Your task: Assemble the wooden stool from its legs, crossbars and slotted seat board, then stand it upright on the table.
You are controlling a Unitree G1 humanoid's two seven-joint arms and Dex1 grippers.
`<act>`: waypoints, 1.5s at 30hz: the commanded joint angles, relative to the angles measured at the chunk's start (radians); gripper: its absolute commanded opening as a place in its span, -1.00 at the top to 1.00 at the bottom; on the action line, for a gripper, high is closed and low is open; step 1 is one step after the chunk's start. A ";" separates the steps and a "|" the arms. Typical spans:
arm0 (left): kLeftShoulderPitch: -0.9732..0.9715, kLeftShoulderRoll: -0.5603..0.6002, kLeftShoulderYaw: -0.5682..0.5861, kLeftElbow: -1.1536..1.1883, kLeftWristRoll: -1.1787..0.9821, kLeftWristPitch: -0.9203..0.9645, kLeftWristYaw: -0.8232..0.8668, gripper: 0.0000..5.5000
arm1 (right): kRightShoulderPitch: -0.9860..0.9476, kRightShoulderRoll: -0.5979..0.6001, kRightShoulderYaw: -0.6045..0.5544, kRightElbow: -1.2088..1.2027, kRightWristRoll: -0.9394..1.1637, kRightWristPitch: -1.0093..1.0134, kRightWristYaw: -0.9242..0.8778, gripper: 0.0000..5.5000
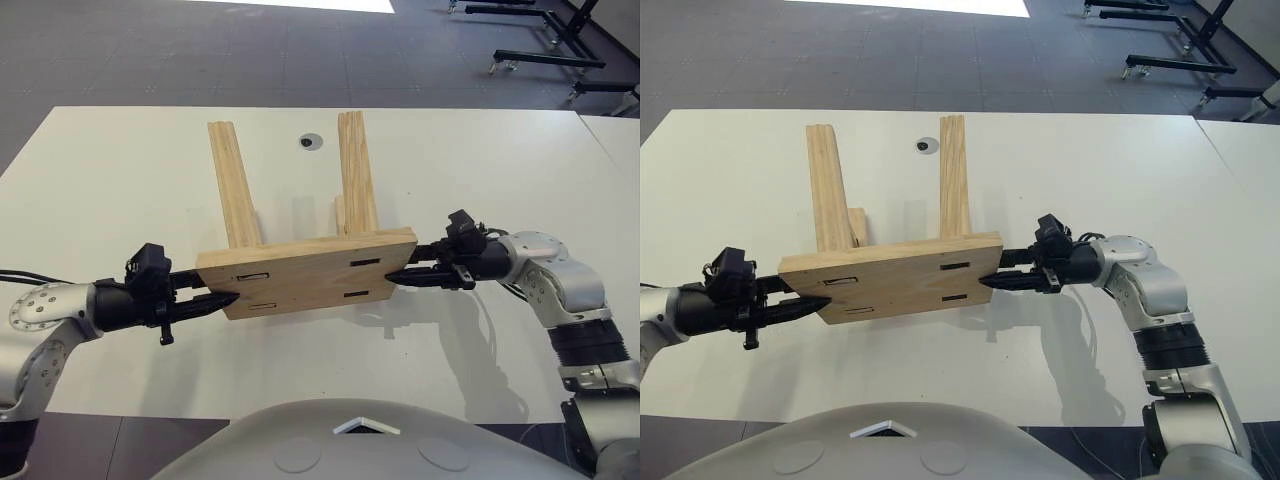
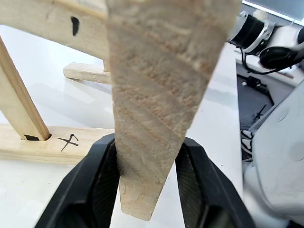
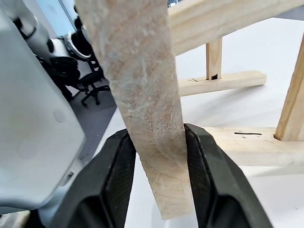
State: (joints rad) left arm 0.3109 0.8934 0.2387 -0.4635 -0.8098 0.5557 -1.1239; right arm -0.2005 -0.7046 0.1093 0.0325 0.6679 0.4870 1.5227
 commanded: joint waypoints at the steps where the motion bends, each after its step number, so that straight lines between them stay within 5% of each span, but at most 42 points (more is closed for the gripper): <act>1: -0.016 -0.019 0.049 -0.078 -0.453 0.255 0.165 0.43 | -0.026 -0.064 0.248 0.015 0.067 0.240 0.091 0.47; 8: -0.083 -0.069 0.117 0.013 -0.763 0.263 0.435 0.43 | -0.093 -0.097 0.303 0.076 0.240 0.490 0.091 0.48; 10: -0.129 -0.064 0.138 0.065 -0.849 0.244 0.510 0.43 | -0.566 -0.191 0.205 0.093 0.525 0.942 0.065 0.48; 12: -0.138 -0.056 0.145 0.091 -0.902 0.239 0.557 0.43 | -0.799 -0.259 0.194 0.118 0.667 1.127 0.075 0.49; 21: -0.189 -0.083 0.161 0.127 -1.060 0.174 0.775 0.43 | -0.995 -0.369 0.493 0.187 0.870 1.127 0.083 0.49; 25: -0.174 -0.112 0.147 0.103 -1.010 0.174 0.823 0.43 | -0.993 -0.378 0.552 0.219 0.893 1.127 0.028 0.49; 31: -0.170 -0.120 0.145 0.094 -1.009 0.203 0.843 0.14 | -0.885 -0.259 0.382 0.297 0.930 1.126 -0.288 0.49; 36: -0.187 -0.113 0.149 0.108 -0.976 0.221 0.845 -0.14 | -0.795 -0.165 0.227 0.334 1.031 1.113 -0.587 0.08; 42: -0.206 -0.111 0.154 0.118 -0.931 0.247 0.830 -0.49 | -0.632 -0.159 0.138 0.186 1.030 1.118 -0.745 -0.34; 45: -0.228 -0.104 0.154 0.130 -0.915 0.265 0.820 -0.66 | -0.584 -0.136 0.098 0.155 1.025 1.104 -0.794 -0.36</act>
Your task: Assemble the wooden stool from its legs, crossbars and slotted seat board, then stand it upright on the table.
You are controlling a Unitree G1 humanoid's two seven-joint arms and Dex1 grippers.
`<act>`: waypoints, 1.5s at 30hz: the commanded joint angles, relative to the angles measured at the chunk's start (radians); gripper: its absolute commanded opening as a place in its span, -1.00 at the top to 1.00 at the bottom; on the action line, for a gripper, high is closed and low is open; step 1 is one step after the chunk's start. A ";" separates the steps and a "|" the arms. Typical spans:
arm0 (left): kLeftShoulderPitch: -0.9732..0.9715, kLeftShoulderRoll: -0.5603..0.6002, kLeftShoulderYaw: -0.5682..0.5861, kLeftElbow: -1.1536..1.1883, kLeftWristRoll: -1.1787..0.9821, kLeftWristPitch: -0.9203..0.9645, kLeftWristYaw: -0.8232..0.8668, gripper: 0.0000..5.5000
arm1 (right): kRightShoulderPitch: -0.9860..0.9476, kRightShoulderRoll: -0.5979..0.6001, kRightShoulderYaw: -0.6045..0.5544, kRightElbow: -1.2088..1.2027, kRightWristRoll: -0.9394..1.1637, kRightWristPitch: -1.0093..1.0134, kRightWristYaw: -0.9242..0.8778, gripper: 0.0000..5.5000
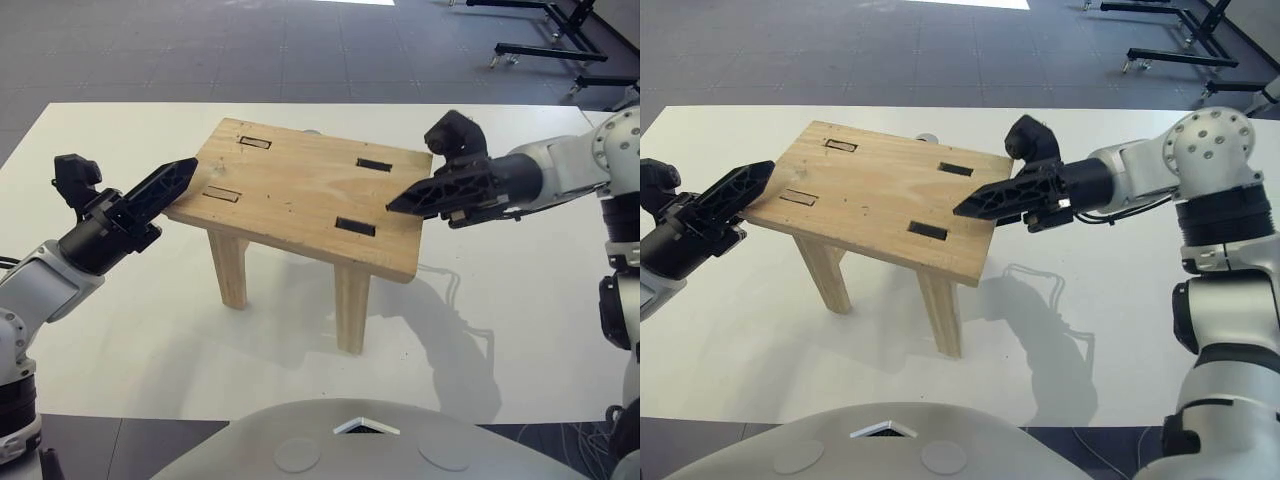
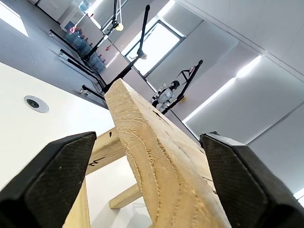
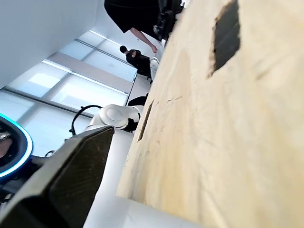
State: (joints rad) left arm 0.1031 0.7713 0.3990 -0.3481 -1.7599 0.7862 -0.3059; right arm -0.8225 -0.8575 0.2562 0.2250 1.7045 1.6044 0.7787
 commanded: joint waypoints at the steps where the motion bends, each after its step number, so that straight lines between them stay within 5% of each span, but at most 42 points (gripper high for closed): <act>1: -0.024 0.020 -0.005 0.017 0.039 0.039 0.000 -0.71 | 0.053 0.024 -0.062 -0.051 -0.014 -0.015 -0.060 -0.36; 6: -0.033 0.012 0.000 0.028 0.065 0.064 -0.019 -0.95 | 0.106 0.059 -0.094 -0.105 0.031 -0.043 -0.128 -0.36; 15: -0.011 -0.035 0.025 0.046 0.164 0.037 -0.077 -0.95 | 0.048 0.205 -0.166 -0.005 -0.095 -0.082 -0.145 -0.36; 23: 0.011 -0.097 0.042 0.092 0.284 -0.011 -0.185 -0.88 | 0.258 -0.091 -0.337 -0.118 -0.140 0.009 0.121 -0.36; 28: 0.053 -0.116 0.053 0.107 0.342 -0.027 -0.244 -0.84 | 0.278 -0.119 -0.371 -0.112 -0.270 -0.069 0.208 -0.36; 34: 0.026 -0.125 0.036 0.158 0.430 -0.065 -0.315 -0.84 | 0.256 0.190 -0.460 -0.036 -0.529 -0.527 -0.007 -0.36; 40: -0.037 -0.144 0.007 0.188 0.484 -0.094 -0.334 -0.84 | 0.252 0.541 -0.388 0.075 -0.984 -1.175 -0.273 -0.36; 45: -0.056 -0.171 -0.003 0.095 0.478 -0.098 -0.263 -0.84 | 0.191 0.714 -0.396 0.304 -1.250 -1.597 -0.510 -0.36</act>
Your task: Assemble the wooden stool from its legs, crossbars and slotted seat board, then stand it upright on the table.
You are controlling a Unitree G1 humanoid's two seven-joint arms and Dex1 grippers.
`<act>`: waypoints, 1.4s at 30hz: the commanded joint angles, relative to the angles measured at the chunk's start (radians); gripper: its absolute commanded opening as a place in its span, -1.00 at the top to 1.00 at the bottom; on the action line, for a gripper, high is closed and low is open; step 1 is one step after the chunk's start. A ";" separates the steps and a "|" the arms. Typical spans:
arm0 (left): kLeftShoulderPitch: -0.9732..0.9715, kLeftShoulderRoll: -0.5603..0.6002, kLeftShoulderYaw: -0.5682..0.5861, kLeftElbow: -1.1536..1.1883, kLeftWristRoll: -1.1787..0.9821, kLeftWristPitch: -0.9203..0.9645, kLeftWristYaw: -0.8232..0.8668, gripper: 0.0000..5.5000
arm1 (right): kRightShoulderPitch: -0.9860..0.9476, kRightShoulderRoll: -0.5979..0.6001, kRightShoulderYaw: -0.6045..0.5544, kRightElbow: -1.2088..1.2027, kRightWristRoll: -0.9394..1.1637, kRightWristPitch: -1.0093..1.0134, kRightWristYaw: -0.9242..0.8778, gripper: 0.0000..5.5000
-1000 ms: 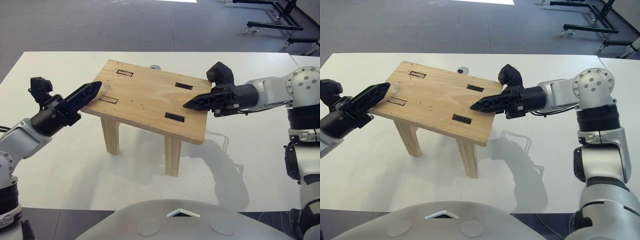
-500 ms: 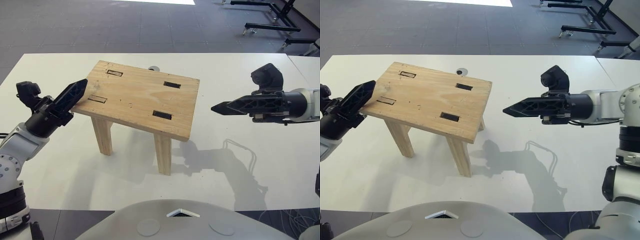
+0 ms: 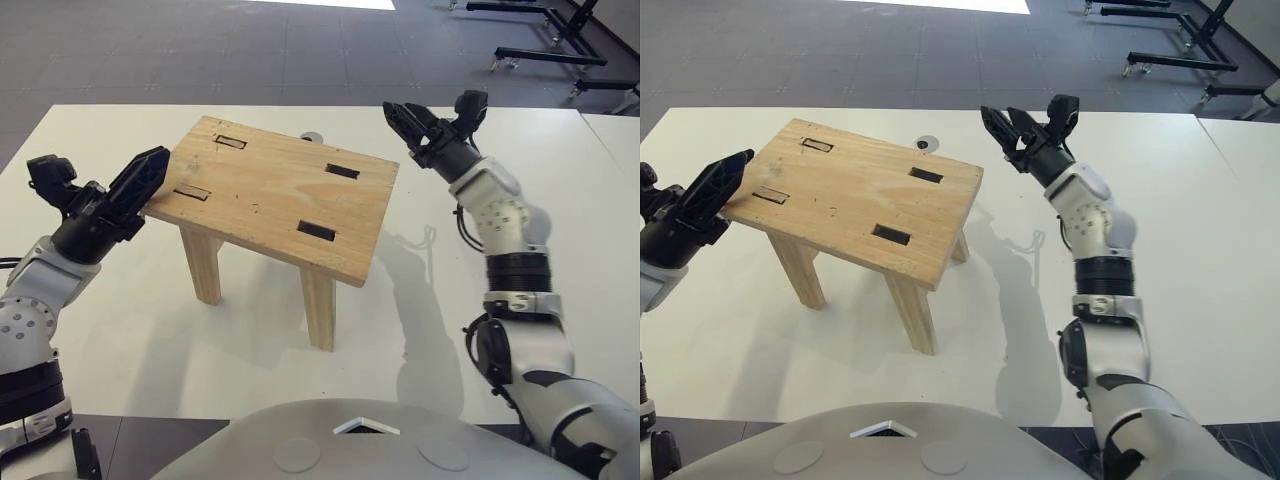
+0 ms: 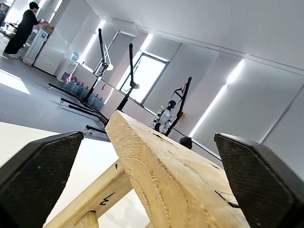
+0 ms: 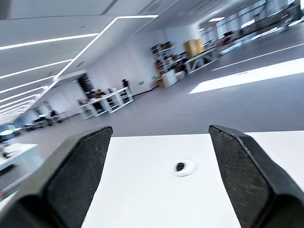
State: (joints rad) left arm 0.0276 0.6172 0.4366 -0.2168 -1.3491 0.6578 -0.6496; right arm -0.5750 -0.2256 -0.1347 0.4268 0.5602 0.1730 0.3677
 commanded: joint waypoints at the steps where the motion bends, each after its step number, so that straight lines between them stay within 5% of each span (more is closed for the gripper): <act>1: 0.013 -0.025 -0.040 -0.067 0.053 0.033 0.112 -0.84 | -0.062 0.112 -0.001 0.114 -0.132 -0.209 -0.124 -0.36; 16: -0.039 -0.105 0.011 -0.304 -0.020 -0.038 0.459 -0.95 | -0.090 0.151 -0.053 0.144 -0.208 -0.352 -0.126 -0.36; 23: 0.011 -0.072 0.132 -0.495 -0.129 -0.120 0.469 -0.95 | -0.035 0.161 -0.038 0.038 -0.225 -0.358 -0.106 -0.36; 26: 0.133 -0.014 0.090 -0.614 -0.188 -0.056 0.326 -0.95 | -0.017 0.168 -0.037 0.026 -0.225 -0.355 -0.110 -0.36; 33: 0.243 0.170 -0.117 -0.666 0.424 -0.137 0.020 -0.95 | -0.016 0.174 -0.041 0.037 -0.218 -0.350 -0.105 -0.36; 42: -0.019 0.076 -0.464 -0.503 0.898 -0.301 0.090 -0.95 | -0.008 0.193 -0.047 0.053 -0.199 -0.330 -0.081 -0.36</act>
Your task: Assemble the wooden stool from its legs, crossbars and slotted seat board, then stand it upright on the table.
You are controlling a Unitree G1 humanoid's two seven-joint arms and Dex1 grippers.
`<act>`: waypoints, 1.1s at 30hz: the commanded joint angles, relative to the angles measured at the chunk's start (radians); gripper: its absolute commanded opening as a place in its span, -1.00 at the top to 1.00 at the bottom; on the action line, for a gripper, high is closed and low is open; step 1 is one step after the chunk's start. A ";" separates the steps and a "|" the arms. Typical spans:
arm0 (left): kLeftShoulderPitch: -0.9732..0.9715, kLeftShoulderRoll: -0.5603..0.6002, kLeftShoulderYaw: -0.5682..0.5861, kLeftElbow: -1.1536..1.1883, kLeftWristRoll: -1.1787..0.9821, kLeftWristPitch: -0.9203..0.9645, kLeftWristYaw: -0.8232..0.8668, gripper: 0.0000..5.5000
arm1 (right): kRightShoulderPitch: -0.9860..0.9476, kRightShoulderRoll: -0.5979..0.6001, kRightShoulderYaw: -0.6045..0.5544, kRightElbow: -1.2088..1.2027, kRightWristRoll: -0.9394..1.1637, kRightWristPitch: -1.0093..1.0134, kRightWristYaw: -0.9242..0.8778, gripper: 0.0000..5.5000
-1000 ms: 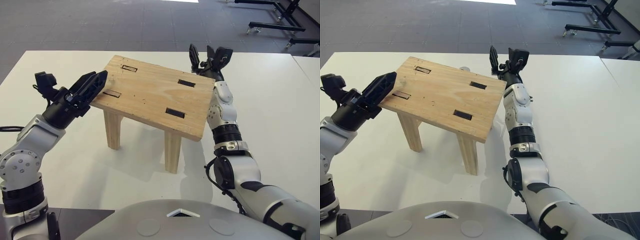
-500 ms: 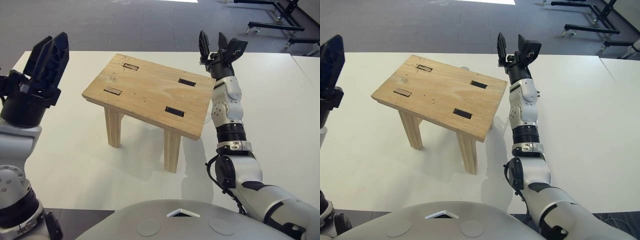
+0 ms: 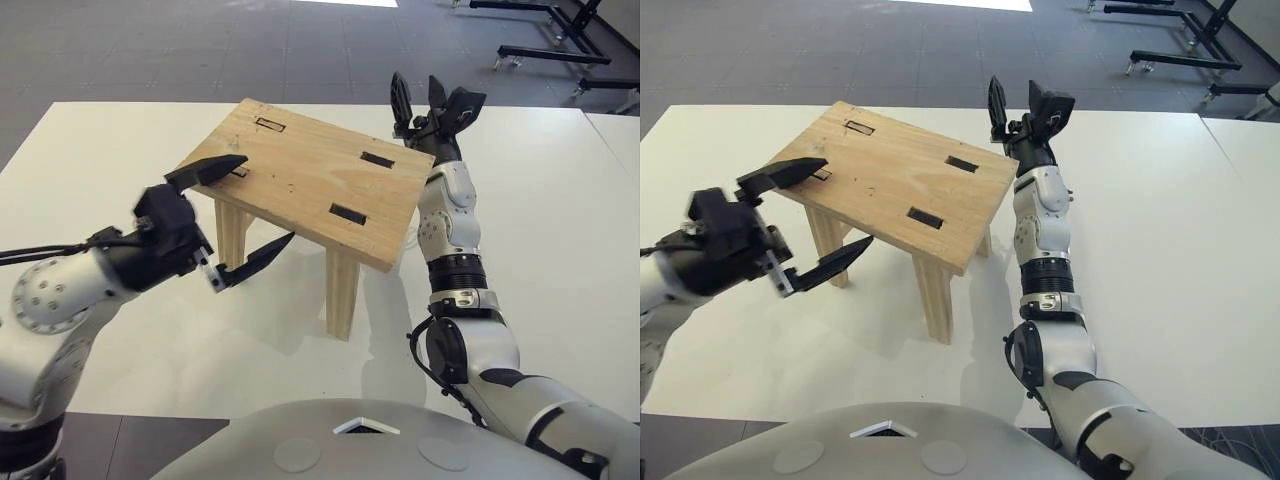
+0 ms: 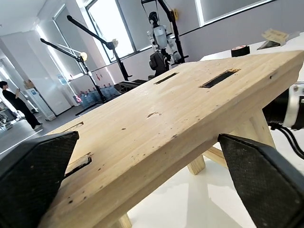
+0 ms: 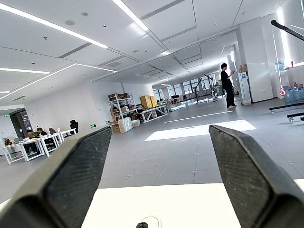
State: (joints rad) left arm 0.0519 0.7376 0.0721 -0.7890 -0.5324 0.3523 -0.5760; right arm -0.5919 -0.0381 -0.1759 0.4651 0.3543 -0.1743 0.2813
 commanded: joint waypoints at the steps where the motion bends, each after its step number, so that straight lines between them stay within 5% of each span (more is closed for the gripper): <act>1: -0.062 -0.064 -0.130 0.094 0.103 -0.003 0.017 -0.95 | 0.008 0.007 -0.009 0.020 0.008 0.018 0.007 -0.36; 8: -0.231 -0.196 -0.260 0.382 0.258 -0.025 0.064 -0.95 | -0.030 -0.025 -0.051 0.088 -0.014 -0.033 -0.017 -0.36; 15: -0.321 -0.284 -0.281 0.547 0.349 -0.061 0.107 -0.95 | -0.162 -0.142 -0.119 0.245 -0.082 -0.169 -0.115 -0.36; 21: -0.365 -0.349 -0.269 0.595 0.379 -0.085 0.139 -0.95 | -0.162 -0.125 -0.113 0.264 -0.082 -0.210 -0.115 -0.36; 33: -0.380 -0.489 0.094 0.321 0.052 -0.192 0.264 -0.95 | -0.075 -0.063 -0.023 -0.144 -0.087 -0.135 -0.122 -0.36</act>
State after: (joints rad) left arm -0.3241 0.2529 0.1461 -0.4382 -0.4604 0.1525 -0.3341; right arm -0.6833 -0.1033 -0.2181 0.4232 0.2744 -0.3480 0.1710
